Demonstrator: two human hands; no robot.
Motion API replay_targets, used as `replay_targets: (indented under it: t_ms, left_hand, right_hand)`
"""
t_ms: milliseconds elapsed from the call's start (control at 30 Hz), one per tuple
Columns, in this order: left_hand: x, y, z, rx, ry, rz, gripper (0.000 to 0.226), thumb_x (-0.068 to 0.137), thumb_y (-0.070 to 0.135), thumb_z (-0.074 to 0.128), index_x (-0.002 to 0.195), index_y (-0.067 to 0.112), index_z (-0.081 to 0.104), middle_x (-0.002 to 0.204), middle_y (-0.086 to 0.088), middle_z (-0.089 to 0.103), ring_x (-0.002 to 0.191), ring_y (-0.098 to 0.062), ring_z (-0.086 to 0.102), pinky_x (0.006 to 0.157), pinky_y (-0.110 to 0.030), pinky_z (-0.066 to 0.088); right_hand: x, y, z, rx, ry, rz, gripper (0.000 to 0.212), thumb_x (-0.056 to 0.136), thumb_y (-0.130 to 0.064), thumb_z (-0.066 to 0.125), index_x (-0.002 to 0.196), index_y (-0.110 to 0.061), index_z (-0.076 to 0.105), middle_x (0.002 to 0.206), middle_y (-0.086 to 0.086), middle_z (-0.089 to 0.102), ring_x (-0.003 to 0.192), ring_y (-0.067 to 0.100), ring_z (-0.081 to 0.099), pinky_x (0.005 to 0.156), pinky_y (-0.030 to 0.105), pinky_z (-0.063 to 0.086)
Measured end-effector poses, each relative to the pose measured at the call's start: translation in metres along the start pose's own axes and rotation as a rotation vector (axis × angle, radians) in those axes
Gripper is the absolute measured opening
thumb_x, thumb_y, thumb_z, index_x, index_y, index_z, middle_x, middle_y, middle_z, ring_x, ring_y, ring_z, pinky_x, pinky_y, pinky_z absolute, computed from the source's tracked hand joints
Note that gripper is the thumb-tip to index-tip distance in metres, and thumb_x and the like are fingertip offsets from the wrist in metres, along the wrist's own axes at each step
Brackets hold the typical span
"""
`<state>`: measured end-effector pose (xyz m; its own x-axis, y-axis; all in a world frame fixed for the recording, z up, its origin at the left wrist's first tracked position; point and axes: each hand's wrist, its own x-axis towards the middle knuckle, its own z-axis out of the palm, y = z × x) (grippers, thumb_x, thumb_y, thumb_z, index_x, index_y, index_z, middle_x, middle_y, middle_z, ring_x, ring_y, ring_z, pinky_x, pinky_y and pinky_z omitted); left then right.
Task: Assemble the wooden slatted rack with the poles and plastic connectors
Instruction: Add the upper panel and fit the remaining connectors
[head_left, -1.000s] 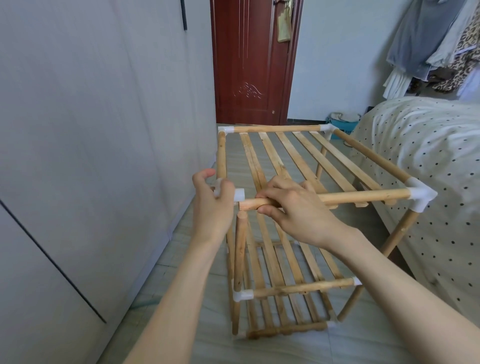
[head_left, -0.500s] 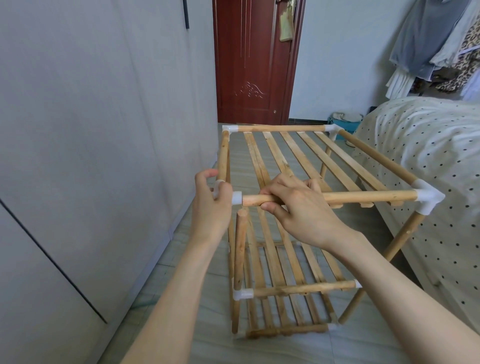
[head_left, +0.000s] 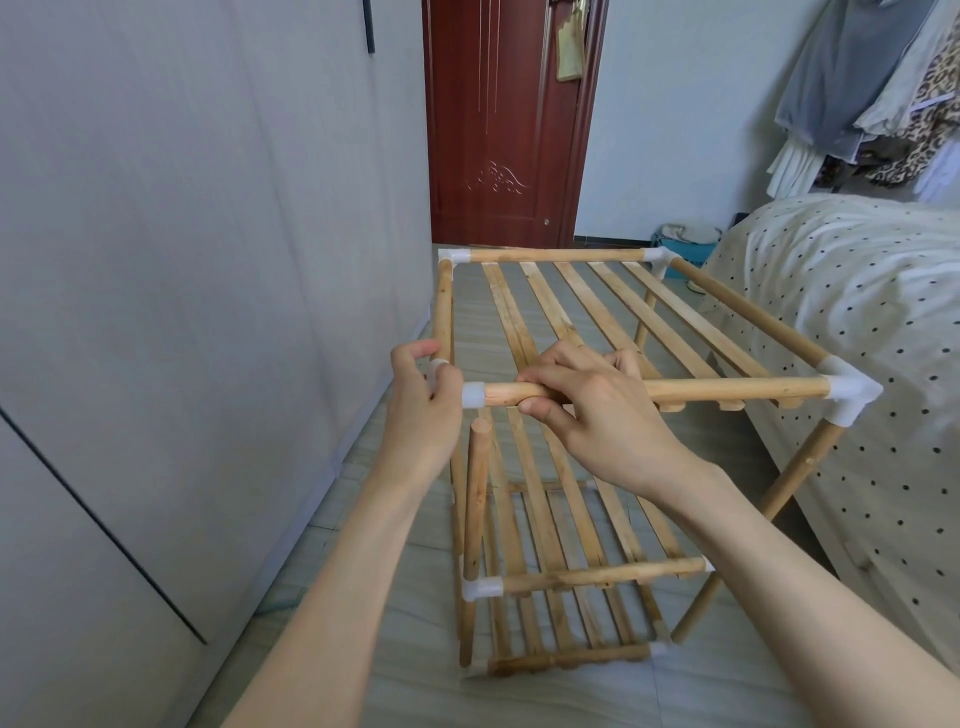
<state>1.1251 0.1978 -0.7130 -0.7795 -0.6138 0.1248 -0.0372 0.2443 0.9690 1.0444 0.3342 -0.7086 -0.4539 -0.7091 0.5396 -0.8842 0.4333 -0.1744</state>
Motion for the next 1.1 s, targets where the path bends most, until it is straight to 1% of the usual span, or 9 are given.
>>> replay_targets:
  t_ms: [100, 300, 367, 467, 567, 633, 733, 867, 1100]
  left_hand:
    - [-0.006, 0.006, 0.004, 0.009, -0.039, 0.015, 0.026, 0.101, 0.024, 0.031, 0.127, 0.026, 0.031, 0.089, 0.007, 0.051, 0.062, 0.003, 0.053, 0.051, -0.008, 0.042]
    - [-0.014, 0.012, 0.014, -0.020, -0.051, 0.015, 0.034, 0.101, 0.027, 0.032, 0.135, 0.026, 0.027, 0.094, 0.014, 0.045, 0.077, 0.000, 0.050, 0.063, -0.016, 0.042]
    - [-0.018, 0.012, 0.012, -0.014, -0.121, 0.007, 0.040, 0.101, 0.034, 0.033, 0.139, 0.028, 0.023, 0.107, 0.012, 0.048, 0.079, 0.002, 0.050, 0.062, -0.010, 0.042]
    - [-0.027, 0.011, 0.009, 0.081, -0.260, 0.020, 0.070, 0.093, 0.046, 0.043, 0.148, 0.032, 0.001, 0.139, 0.013, 0.033, 0.091, 0.012, 0.046, 0.059, 0.003, 0.036]
    - [-0.033, 0.005, 0.011, 0.147, -0.174, 0.098, 0.089, 0.082, 0.046, 0.062, 0.149, 0.030, 0.006, 0.131, 0.010, 0.047, 0.091, 0.011, 0.049, 0.063, 0.003, 0.036]
    - [-0.034, 0.000, 0.016, 0.199, -0.069, 0.131, 0.074, 0.080, 0.043, 0.068, 0.139, 0.027, 0.027, 0.103, 0.006, 0.061, 0.078, 0.002, 0.056, 0.057, -0.001, 0.041]
    - [-0.033, -0.007, 0.018, 0.297, 0.026, 0.140, 0.038, 0.083, 0.043, 0.065, 0.109, 0.020, 0.049, 0.082, 0.006, 0.061, 0.068, -0.003, 0.056, 0.050, -0.006, 0.040]
    - [-0.033, -0.013, 0.010, 0.478, 0.018, 0.314, 0.026, 0.086, 0.043, 0.061, 0.080, 0.019, 0.051, 0.067, 0.006, 0.054, 0.060, -0.006, 0.050, 0.049, -0.015, 0.034]
    - [-0.027, -0.022, -0.003, 0.465, -0.131, 0.416, 0.026, 0.082, 0.040, 0.066, 0.077, 0.017, 0.054, 0.066, 0.007, 0.051, 0.059, -0.005, 0.046, 0.056, -0.015, 0.037]
  right_hand:
    - [-0.003, 0.002, -0.003, 0.022, 0.018, -0.020, 0.029, 0.085, -0.035, 0.052, 0.105, -0.022, 0.070, 0.089, -0.018, 0.045, 0.079, 0.002, 0.036, 0.069, 0.032, 0.018]
    - [-0.007, 0.006, -0.010, 0.064, -0.024, -0.019, 0.028, 0.085, -0.033, 0.053, 0.105, -0.022, 0.069, 0.090, -0.017, 0.048, 0.082, 0.004, 0.042, 0.075, 0.033, 0.023]
    - [-0.010, 0.009, -0.013, 0.077, -0.032, 0.003, 0.022, 0.090, -0.028, 0.057, 0.108, -0.023, 0.068, 0.091, -0.016, 0.047, 0.085, 0.003, 0.041, 0.077, 0.032, 0.023]
    - [-0.014, 0.013, -0.018, 0.084, -0.034, 0.028, 0.020, 0.090, -0.025, 0.058, 0.108, -0.024, 0.067, 0.093, -0.016, 0.047, 0.091, 0.004, 0.042, 0.081, 0.033, 0.024]
    - [-0.012, 0.013, -0.021, 0.075, -0.032, 0.055, 0.020, 0.091, -0.025, 0.055, 0.108, -0.024, 0.066, 0.094, -0.012, 0.048, 0.093, 0.007, 0.043, 0.083, 0.034, 0.025]
    - [-0.011, 0.015, -0.024, 0.076, -0.030, 0.070, 0.019, 0.091, -0.024, 0.055, 0.107, -0.023, 0.066, 0.094, -0.011, 0.048, 0.092, 0.008, 0.042, 0.081, 0.033, 0.024]
    - [-0.011, 0.018, -0.028, 0.091, -0.041, 0.075, 0.019, 0.092, -0.023, 0.055, 0.108, -0.023, 0.065, 0.093, -0.011, 0.046, 0.090, 0.006, 0.040, 0.080, 0.030, 0.021]
    - [-0.011, 0.019, -0.032, 0.104, -0.060, 0.073, 0.019, 0.092, -0.023, 0.055, 0.108, -0.024, 0.065, 0.093, -0.011, 0.047, 0.090, 0.004, 0.040, 0.083, 0.030, 0.022]
    - [-0.015, 0.023, -0.034, 0.134, -0.103, 0.056, 0.017, 0.092, -0.024, 0.054, 0.106, -0.029, 0.062, 0.091, -0.014, 0.046, 0.087, 0.001, 0.041, 0.082, 0.029, 0.021]
